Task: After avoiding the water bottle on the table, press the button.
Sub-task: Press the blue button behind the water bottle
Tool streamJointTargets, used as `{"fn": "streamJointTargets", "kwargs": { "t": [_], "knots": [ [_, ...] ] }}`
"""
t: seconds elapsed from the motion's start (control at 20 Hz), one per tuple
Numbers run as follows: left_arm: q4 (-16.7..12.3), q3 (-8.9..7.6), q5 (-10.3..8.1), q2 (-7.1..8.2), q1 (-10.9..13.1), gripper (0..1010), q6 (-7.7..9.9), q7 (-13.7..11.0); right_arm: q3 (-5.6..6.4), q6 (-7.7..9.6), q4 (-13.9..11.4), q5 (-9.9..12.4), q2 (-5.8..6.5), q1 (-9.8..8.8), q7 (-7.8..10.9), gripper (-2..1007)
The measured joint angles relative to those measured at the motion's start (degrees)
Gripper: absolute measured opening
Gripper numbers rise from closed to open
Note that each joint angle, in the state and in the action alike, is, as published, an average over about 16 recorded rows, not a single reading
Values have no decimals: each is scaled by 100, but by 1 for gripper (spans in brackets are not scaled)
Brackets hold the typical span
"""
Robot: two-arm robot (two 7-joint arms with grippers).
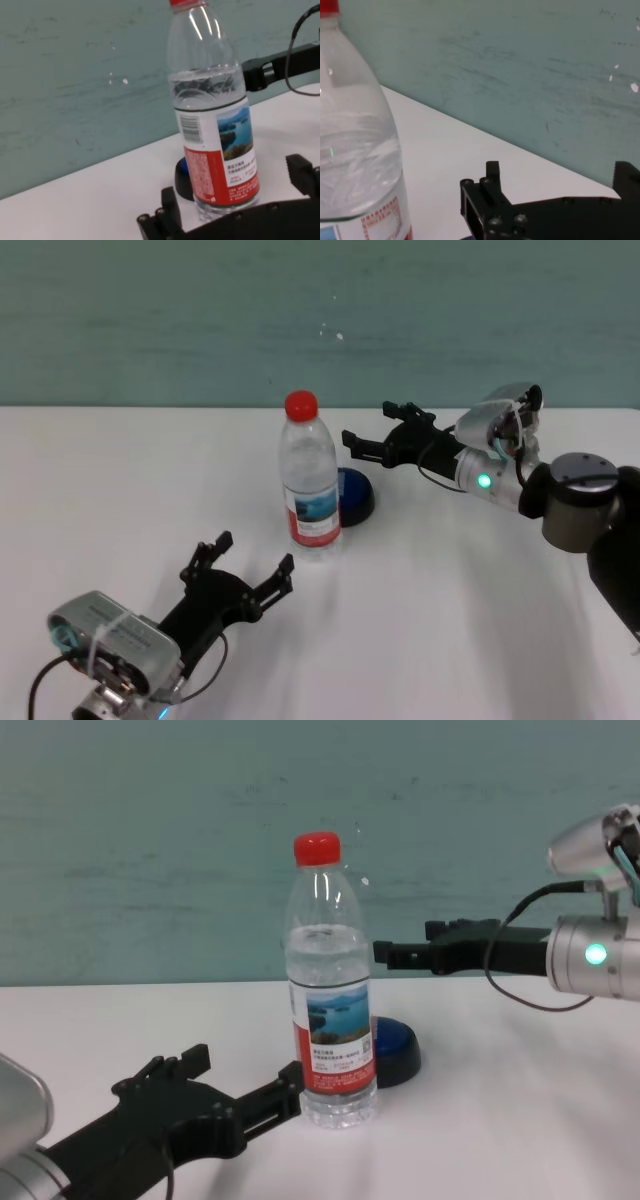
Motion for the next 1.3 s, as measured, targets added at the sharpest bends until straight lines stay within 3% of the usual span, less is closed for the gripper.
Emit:
{"fn": "streamJointTargets", "kwargs": {
  "t": [0.55,1.3],
  "knots": [
    [0,0,0,0,0,1000,0,0,27,-87,304,-130,-107,39,31,1003],
    [0,0,0,0,0,1000,0,0,49,-241,907,-424,-272,164,52,1003]
  ]
}}
